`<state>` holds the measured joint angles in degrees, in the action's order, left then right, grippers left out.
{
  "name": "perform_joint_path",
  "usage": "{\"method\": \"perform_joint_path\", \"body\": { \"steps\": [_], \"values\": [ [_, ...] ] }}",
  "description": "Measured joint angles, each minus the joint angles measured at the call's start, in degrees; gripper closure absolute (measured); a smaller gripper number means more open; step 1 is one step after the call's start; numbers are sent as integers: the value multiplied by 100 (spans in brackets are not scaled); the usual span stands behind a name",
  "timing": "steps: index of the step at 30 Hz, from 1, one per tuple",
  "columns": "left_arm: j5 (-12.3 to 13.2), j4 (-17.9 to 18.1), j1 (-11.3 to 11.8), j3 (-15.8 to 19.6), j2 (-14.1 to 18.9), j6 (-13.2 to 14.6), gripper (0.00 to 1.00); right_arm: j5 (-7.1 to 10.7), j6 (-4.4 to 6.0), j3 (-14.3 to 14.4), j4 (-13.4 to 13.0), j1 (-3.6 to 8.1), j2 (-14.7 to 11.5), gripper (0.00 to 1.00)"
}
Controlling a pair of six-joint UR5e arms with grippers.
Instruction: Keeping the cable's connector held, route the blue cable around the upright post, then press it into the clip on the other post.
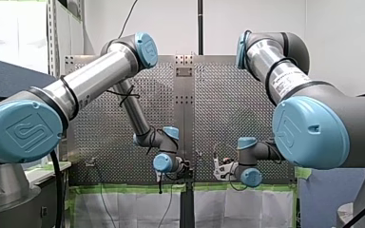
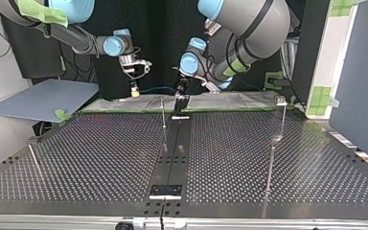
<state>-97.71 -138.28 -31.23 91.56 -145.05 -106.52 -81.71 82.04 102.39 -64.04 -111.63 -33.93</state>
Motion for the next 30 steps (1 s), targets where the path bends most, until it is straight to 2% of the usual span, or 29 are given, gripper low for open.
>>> {"method": "perform_joint_path", "body": {
  "steps": [5,10,18,26,30],
  "values": [
    [-249,53,-19,0,0,94,98,87,11,-123,193,20,4,100],
    [-484,61,-50,0,0,221,98,109,16,-185,216,38,5,100],
    [-588,54,-160,0,0,390,98,132,23,-250,245,94,2,100],
    [-743,52,-275,0,37,539,98,252,32,-291,248,144,1,100],
    [-856,60,-360,0,118,551,98,308,93,-342,255,174,0,100]
  ]
}}
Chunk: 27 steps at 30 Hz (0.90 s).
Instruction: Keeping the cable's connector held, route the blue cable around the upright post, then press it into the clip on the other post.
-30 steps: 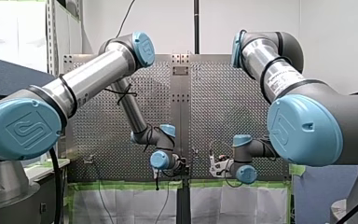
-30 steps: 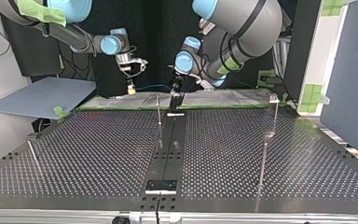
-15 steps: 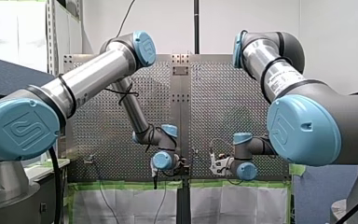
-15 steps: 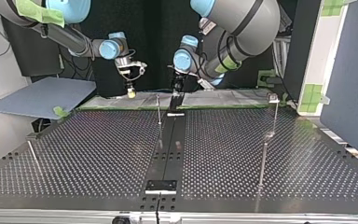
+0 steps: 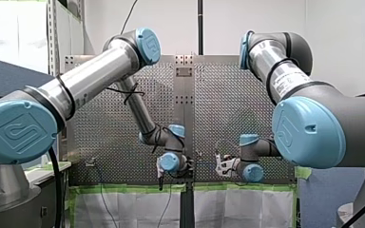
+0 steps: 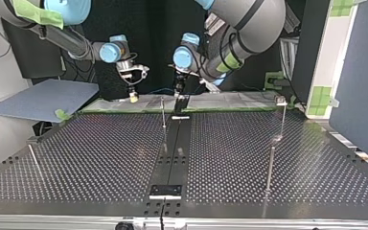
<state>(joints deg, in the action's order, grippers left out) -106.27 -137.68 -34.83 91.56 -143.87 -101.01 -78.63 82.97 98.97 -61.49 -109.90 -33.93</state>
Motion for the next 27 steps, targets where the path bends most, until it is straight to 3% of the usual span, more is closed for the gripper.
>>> {"method": "perform_joint_path", "body": {
  "steps": [12,27],
  "values": [
    [-17,42,-44,0,56,-18,98,37,133,-128,44,66,0,100],
    [320,441,52,0,43,-367,98,110,281,-214,20,117,6,100]
  ]
}}
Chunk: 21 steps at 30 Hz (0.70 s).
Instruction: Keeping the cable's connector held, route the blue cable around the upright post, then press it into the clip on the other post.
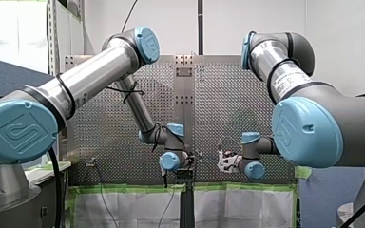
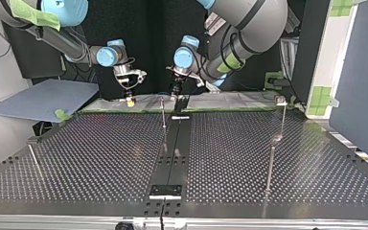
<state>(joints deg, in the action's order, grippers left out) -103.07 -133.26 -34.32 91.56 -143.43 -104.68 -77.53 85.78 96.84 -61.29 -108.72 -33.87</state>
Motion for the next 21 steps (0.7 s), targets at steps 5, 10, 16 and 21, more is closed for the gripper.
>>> {"method": "perform_joint_path", "body": {
  "steps": [5,10,16,21],
  "values": [
    [126,-9,38,0,-1,-231,98,22,17,-27,4,9,0,100],
    [195,-18,84,0,-11,-434,98,32,22,-45,-7,19,2,100],
    [367,-20,147,0,-19,-695,98,36,27,-53,-17,31,6,100],
    [440,-30,185,-5,-98,-877,98,58,41,-63,-42,37,6,100]
  ]
}}
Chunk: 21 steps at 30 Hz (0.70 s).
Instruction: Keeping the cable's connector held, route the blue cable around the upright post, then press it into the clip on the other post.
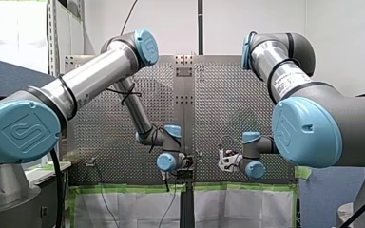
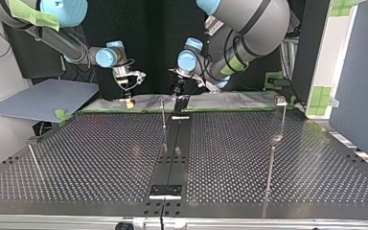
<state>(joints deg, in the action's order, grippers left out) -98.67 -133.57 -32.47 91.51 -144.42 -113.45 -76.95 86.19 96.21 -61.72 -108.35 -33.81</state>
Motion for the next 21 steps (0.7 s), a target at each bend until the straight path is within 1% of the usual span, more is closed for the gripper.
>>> {"method": "perform_joint_path", "body": {
  "steps": [4,7,13,21],
  "values": [
    [52,-21,31,-94,-130,-49,98,20,35,-25,-25,2,7,100],
    [90,-62,59,-198,-163,-69,98,33,45,-46,-33,7,9,100],
    [226,-186,135,-389,-172,-58,98,44,48,-91,-33,32,16,100],
    [362,-275,208,-546,-176,-57,98,48,52,-174,-27,79,27,100]
  ]
}}
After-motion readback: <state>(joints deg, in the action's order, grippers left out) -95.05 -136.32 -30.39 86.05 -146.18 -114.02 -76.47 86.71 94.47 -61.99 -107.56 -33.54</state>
